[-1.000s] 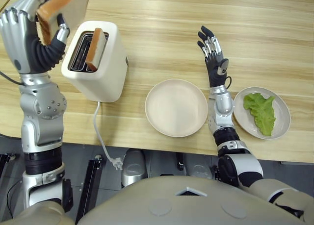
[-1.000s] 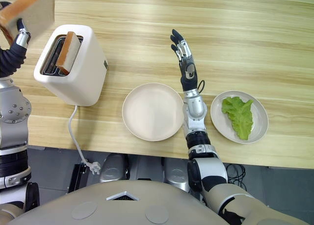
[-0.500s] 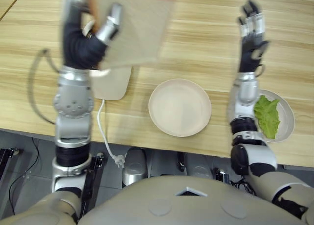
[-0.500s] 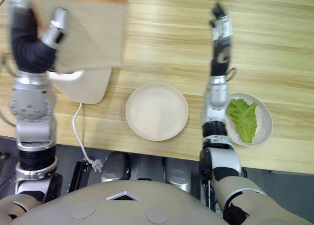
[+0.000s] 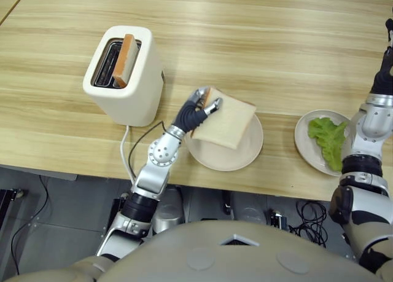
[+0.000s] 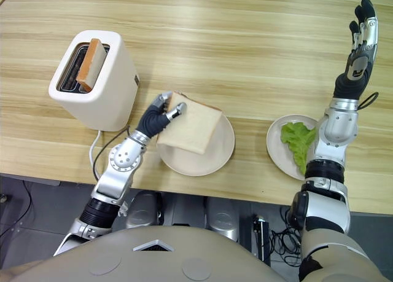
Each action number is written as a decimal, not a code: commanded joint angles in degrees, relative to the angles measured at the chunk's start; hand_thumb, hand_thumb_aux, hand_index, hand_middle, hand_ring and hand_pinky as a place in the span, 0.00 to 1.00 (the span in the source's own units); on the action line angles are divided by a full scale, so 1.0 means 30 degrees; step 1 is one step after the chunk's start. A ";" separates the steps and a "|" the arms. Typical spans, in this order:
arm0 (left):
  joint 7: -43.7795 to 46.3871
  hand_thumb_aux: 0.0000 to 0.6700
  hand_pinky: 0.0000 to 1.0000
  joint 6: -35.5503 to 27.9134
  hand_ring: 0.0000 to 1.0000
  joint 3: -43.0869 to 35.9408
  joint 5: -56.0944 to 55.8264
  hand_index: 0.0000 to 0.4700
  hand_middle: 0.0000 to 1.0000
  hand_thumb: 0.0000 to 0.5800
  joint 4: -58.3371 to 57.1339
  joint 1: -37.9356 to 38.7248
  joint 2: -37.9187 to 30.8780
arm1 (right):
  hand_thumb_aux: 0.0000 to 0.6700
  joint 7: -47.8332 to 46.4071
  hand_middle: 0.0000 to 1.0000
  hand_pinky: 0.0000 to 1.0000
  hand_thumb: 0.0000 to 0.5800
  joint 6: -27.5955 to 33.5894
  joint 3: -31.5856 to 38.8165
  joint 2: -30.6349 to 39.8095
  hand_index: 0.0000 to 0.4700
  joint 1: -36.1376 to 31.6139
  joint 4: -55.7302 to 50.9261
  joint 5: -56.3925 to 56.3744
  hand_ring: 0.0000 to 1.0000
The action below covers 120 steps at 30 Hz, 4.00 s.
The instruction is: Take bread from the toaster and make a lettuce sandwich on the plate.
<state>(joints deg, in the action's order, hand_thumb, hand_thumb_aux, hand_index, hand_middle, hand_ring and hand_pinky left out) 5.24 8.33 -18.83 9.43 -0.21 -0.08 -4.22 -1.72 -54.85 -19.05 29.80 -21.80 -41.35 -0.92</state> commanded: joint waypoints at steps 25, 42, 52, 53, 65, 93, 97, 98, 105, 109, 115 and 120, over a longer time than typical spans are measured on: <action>-0.3333 0.05 0.68 -0.1950 0.68 -0.0867 0.4416 0.05 0.68 0.09 -0.3054 0.0112 0.1573 | 0.00 0.0610 0.00 0.00 0.00 0.0568 0.1496 -0.0210 0.00 0.1042 0.0458 0.2139 0.00; -0.3401 0.00 0.00 -0.2857 0.00 0.0559 0.5736 0.00 0.00 0.00 0.1390 0.1925 -0.0418 | 0.00 0.0666 0.00 0.00 0.00 0.0183 0.1535 0.0318 0.00 0.1036 0.0110 0.2001 0.00; -0.3091 0.00 0.00 -0.2504 0.00 0.1576 0.5424 0.00 0.00 0.00 0.4025 0.2168 -0.1507 | 0.00 0.3378 0.00 0.00 0.00 -0.1751 0.1600 0.2812 0.00 0.2465 -0.1299 0.6300 0.00; -0.3195 0.00 0.00 -0.2006 0.00 0.1727 0.5001 0.00 0.00 0.00 0.4003 0.2086 -0.1372 | 0.00 0.4709 0.00 0.00 0.00 -0.1792 0.1737 0.3416 0.00 0.2817 -0.1614 0.7779 0.00; -0.3669 0.00 0.00 0.0292 0.00 0.3352 0.3004 0.00 0.00 0.00 0.3318 0.1618 -0.0699 | 0.00 1.9586 0.00 0.00 0.00 0.2993 0.8936 0.7670 0.00 0.3575 -0.7836 1.8610 0.00; -0.4023 0.00 0.00 -0.0108 0.00 0.2993 0.4406 0.00 0.00 0.00 0.1257 0.1832 -0.0471 | 0.77 2.0916 0.00 0.00 0.95 0.5445 1.5383 0.7066 0.75 0.2574 -1.0940 1.8586 0.00; -0.4084 0.00 0.00 -0.0064 0.00 0.2995 0.4401 0.00 0.00 0.00 0.1030 0.1784 -0.0468 | 0.78 2.0934 0.00 0.00 0.95 0.5468 1.5644 0.6988 0.77 0.2545 -1.1022 1.8467 0.00; -0.4096 0.00 0.00 -0.0057 0.00 0.2993 0.4403 0.00 0.00 0.00 0.0979 0.1774 -0.0467 | 0.79 2.0947 0.00 0.00 0.96 0.5427 1.5665 0.6971 0.78 0.2523 -1.1019 1.8430 0.00; -0.4102 0.00 0.00 0.0047 0.00 0.2877 0.4433 0.00 0.00 0.00 0.0620 0.1646 -0.0455 | 1.00 2.1943 0.00 0.00 1.00 0.4968 1.5842 0.7185 0.98 0.1812 -1.0572 1.8333 0.00; -0.4148 0.00 0.00 0.0091 0.00 0.2877 0.4400 0.00 0.00 0.00 0.0464 0.1559 -0.0482 | 1.00 2.2328 1.00 1.00 1.00 0.4416 1.5800 0.7461 0.98 0.1033 -1.0064 1.8305 1.00; -0.4246 0.00 0.00 0.0189 0.00 0.2854 0.4399 0.00 0.00 0.00 0.0069 0.1285 -0.0476 | 1.00 2.2744 1.00 1.00 1.00 0.3406 1.5844 0.7804 0.98 -0.0241 -0.8315 1.8468 1.00; -0.4236 0.00 0.00 0.0209 0.00 0.2940 0.4052 0.00 0.00 0.00 -0.0255 0.0935 -0.0421 | 1.00 2.3165 1.00 1.00 1.00 0.3391 1.5908 0.8035 0.98 -0.0999 -0.5227 1.9227 1.00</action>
<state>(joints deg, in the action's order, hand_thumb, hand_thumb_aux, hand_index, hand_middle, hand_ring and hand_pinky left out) -7.45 9.16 -10.40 22.17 0.43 3.01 -5.72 67.45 -44.39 27.92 53.35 -24.10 -61.46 55.30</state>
